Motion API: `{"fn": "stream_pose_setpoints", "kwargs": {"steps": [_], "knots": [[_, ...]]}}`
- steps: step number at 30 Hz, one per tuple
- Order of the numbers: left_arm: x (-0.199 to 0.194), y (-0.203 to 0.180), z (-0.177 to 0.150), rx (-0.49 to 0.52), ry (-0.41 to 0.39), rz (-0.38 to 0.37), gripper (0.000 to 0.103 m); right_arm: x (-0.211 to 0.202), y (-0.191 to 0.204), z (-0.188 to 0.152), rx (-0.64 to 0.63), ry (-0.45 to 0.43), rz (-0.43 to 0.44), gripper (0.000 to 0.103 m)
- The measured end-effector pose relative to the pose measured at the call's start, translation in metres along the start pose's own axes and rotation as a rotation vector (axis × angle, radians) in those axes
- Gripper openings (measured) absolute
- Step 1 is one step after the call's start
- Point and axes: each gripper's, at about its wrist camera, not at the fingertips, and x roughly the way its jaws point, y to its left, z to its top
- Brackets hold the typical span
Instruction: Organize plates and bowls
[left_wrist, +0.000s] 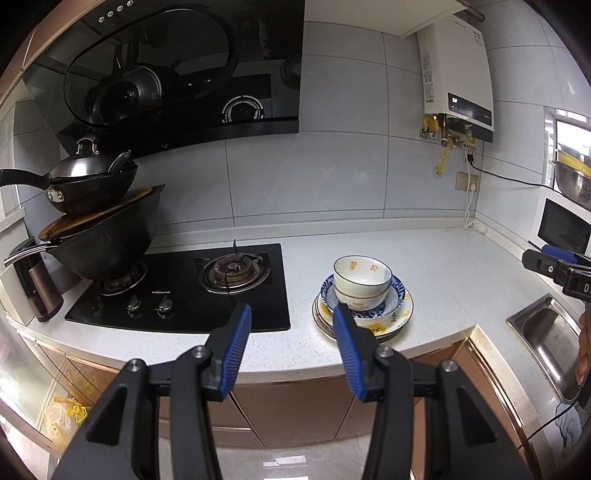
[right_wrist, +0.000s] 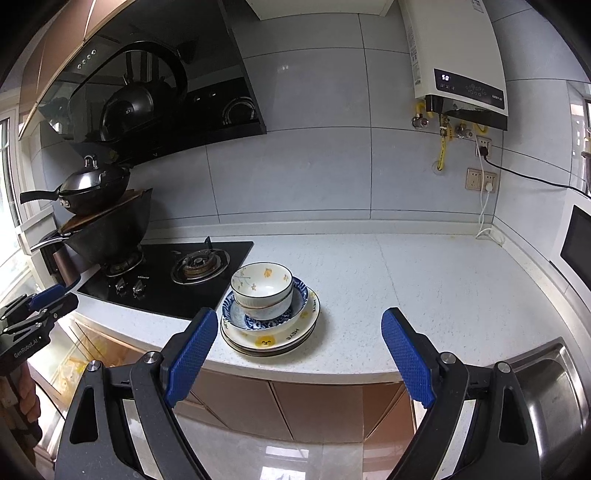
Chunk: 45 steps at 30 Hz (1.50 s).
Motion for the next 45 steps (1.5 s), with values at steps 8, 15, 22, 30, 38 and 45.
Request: {"fn": "stream_pose_setpoints", "kwargs": {"steps": [8,15,22,30,38,45], "knots": [[-0.002,-0.011,0.0,-0.017,0.01,-0.003,0.045,-0.003,-0.009,-0.004,0.013,0.013,0.009,0.087],[-0.008,-0.018,-0.002,-0.01,0.0,-0.001,0.045,-0.007,-0.015,-0.006,0.027,0.005,0.016,0.087],[-0.009,-0.021,-0.003,-0.01,0.004,-0.01,0.045,-0.007,-0.013,-0.008,0.027,0.017,0.016,0.087],[-0.007,-0.019,-0.005,-0.043,0.034,-0.002,0.045,-0.007,-0.006,-0.011,0.016,0.026,0.02,0.087],[-0.004,-0.011,-0.012,-0.066,0.059,0.066,0.045,-0.008,-0.004,-0.01,0.007,0.038,0.004,0.087],[-0.006,-0.006,-0.019,-0.043,0.07,0.089,0.045,-0.015,-0.004,-0.014,0.005,0.046,-0.026,0.087]]}}
